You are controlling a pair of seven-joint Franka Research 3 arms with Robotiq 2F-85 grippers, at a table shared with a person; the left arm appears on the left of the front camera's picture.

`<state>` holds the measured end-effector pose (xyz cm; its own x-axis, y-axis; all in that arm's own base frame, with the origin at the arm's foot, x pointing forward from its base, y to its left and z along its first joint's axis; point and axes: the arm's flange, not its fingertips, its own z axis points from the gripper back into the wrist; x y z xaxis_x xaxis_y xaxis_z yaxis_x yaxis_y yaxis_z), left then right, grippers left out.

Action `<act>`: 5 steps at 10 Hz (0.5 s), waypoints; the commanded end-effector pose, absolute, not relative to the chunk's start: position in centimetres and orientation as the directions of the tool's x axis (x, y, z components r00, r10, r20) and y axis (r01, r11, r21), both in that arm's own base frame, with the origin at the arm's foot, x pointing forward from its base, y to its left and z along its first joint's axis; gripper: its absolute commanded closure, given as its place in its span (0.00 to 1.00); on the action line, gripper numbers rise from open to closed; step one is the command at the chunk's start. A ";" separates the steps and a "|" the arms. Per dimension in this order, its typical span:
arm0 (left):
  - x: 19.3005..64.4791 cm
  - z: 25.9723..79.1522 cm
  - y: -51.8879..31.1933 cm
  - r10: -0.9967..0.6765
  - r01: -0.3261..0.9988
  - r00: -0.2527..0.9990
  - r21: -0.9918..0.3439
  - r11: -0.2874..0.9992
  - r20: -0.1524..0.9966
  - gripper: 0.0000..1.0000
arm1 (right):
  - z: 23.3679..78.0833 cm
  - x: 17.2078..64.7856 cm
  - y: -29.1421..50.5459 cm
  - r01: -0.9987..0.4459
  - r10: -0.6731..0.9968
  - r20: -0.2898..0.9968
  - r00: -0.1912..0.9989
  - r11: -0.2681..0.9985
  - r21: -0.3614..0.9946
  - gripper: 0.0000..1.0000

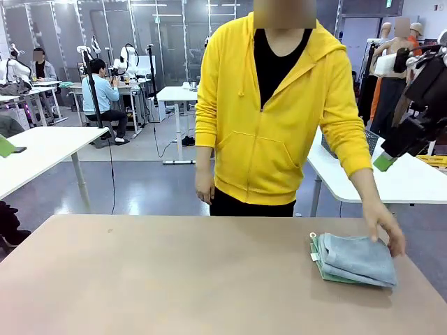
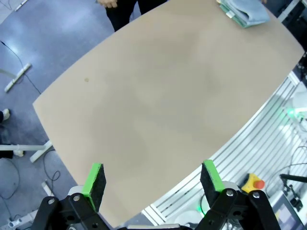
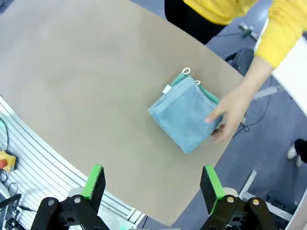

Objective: Fold the towels and place them in the basket.
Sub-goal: Stack the folded Towel with hook on the right side of the table.

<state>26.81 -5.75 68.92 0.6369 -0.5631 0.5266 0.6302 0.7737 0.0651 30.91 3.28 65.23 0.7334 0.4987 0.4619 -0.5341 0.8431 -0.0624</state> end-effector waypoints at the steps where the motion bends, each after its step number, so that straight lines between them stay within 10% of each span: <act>1: 27.9 67.7 -6.1 -0.553 0.603 0.634 0.101 0.791 0.540 0.00 | 65.8 28.2 3.5 -0.553 0.509 0.491 0.707 0.831 -0.064 0.00; 5: 27.7 66.3 -5.9 -0.564 0.619 0.627 0.096 0.779 0.537 0.00 | 68.0 26.4 3.3 -0.508 0.484 0.476 0.734 0.857 -0.087 0.00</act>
<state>28.15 -6.17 66.53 0.6442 -0.5580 0.5231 0.6215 0.7805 0.0671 26.48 3.22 67.86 0.7042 0.5050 0.4990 -0.5378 0.8383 -0.0893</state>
